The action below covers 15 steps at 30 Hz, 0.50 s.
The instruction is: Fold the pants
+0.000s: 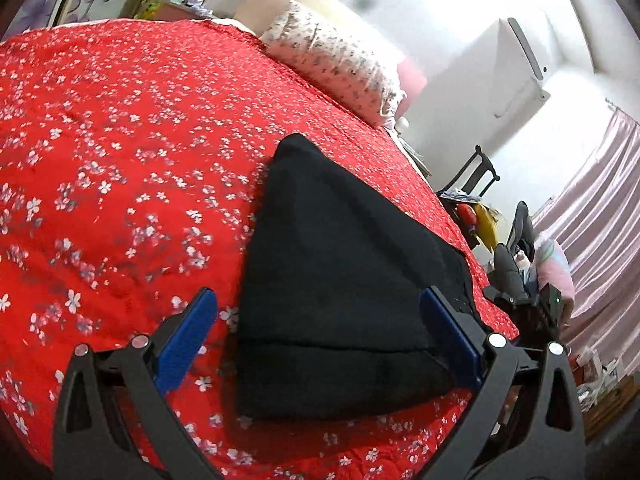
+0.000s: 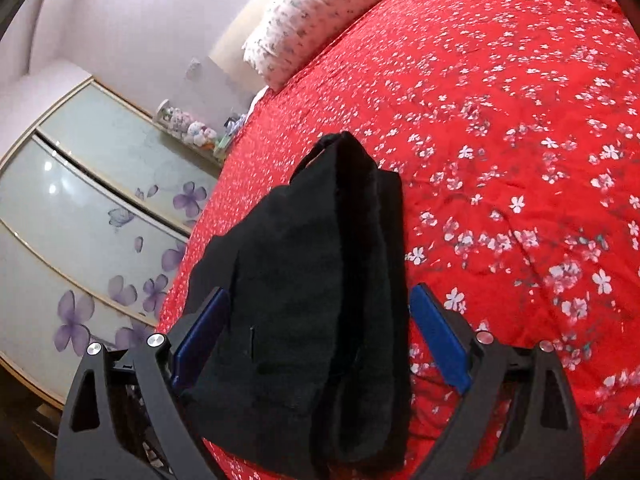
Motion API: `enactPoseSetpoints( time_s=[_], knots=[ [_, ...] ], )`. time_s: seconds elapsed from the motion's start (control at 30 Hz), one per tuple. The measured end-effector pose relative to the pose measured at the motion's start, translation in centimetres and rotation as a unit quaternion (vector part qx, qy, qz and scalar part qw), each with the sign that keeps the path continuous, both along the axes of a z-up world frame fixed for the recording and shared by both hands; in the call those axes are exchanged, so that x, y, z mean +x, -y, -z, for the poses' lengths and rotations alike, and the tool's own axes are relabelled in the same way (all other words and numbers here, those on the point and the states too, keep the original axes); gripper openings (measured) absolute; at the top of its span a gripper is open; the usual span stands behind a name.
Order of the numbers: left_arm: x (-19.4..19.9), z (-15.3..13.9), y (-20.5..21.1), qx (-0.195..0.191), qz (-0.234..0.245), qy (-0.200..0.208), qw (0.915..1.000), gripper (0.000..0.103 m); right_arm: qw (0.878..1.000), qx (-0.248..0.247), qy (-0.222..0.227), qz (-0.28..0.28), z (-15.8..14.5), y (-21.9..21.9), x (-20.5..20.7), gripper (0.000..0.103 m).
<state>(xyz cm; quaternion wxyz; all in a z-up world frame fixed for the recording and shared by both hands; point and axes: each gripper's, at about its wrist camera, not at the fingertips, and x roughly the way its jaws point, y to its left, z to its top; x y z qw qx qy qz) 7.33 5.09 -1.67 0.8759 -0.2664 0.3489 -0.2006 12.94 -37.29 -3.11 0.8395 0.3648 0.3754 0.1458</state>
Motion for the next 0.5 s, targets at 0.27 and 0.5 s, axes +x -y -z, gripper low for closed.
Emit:
enactPoseSetpoints(
  time_s=[0.27, 0.5],
  knots=[
    [0.1, 0.2, 0.0, 0.006, 0.000, -0.005, 1.0000, 0.101, 0.999, -0.028, -0.017, -0.039, -0.2, -1.0, 1.2, 0.096],
    [0.3, 0.2, 0.4, 0.016, 0.001, -0.005, 0.9999, 0.101, 0.995, -0.034, 0.025, -0.085, -1.7, -2.2, 0.0, 0.096]
  ],
)
